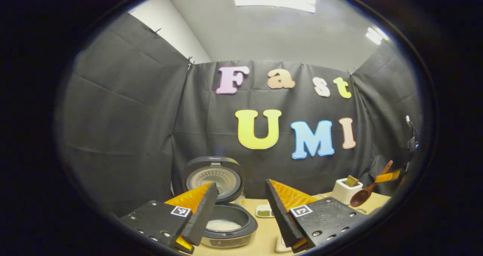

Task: Close the left gripper, press the button to open the rice cooker; take a wooden spoon from the chopstick holder with the right hand, scoop a spoonful of rice and pour it into the rice cooker, then put the wooden spoon back into the chopstick holder.

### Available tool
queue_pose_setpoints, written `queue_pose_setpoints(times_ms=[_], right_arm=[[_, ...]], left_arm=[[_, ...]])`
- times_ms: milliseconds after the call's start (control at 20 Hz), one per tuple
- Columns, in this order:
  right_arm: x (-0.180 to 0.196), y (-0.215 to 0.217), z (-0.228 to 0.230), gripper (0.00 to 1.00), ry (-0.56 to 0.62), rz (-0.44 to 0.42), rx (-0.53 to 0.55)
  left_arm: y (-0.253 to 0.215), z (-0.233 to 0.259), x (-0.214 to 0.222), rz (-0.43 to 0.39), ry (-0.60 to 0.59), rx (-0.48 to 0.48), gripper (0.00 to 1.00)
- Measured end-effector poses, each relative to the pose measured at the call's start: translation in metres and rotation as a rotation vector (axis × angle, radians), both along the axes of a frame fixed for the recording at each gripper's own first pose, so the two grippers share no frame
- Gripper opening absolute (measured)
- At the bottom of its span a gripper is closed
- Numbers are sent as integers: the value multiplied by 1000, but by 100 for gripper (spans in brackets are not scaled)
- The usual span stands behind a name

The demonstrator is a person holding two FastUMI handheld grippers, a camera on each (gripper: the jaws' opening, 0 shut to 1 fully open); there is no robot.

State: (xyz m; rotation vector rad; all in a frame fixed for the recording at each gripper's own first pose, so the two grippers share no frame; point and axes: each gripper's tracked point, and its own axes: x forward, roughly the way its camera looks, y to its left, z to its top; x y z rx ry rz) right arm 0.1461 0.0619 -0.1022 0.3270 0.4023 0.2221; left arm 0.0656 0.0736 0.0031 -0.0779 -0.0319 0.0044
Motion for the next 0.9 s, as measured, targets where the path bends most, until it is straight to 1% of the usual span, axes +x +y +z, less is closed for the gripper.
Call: queue_pose_setpoints(times_ms=[200,250,300,450,500,550,600,650,700,750,800,850,900], right_arm=[[-6,-22,-27,11,50,-26,-30],[-7,-26,-33,11,61,-31,-36],[-8,-28,-39,12,71,-33,-41],[-8,-33,-57,12,100,-35,-59],[-8,-34,-63,8,109,-34,-67],[-9,-35,-69,12,119,-34,-76],[-9,-36,-75,12,128,-33,-85],[-9,-37,-82,8,138,-31,-92],[-9,-37,-89,12,151,-28,-95],[-9,-37,-95,12,165,-24,-93],[-10,-35,-102,8,180,-20,-86],[-10,-33,-108,12,197,-18,-77],[-10,-33,-116,8,213,-20,-75]], left_arm=[[-14,-1,-1,-16,2,0,78],[-16,-1,-1,-17,2,3,80],[-17,-1,-1,-17,1,6,78],[-18,0,-4,-12,1,10,78],[-17,0,-5,-8,3,11,78],[-16,1,-6,-4,3,13,78],[-15,0,-7,1,4,17,78],[-13,0,-7,6,4,21,78],[-12,1,-10,12,5,24,78],[-11,1,-12,17,5,26,78],[-9,1,-14,23,6,26,78],[-8,2,-16,29,7,27,78],[-7,2,-18,35,7,28,78]])
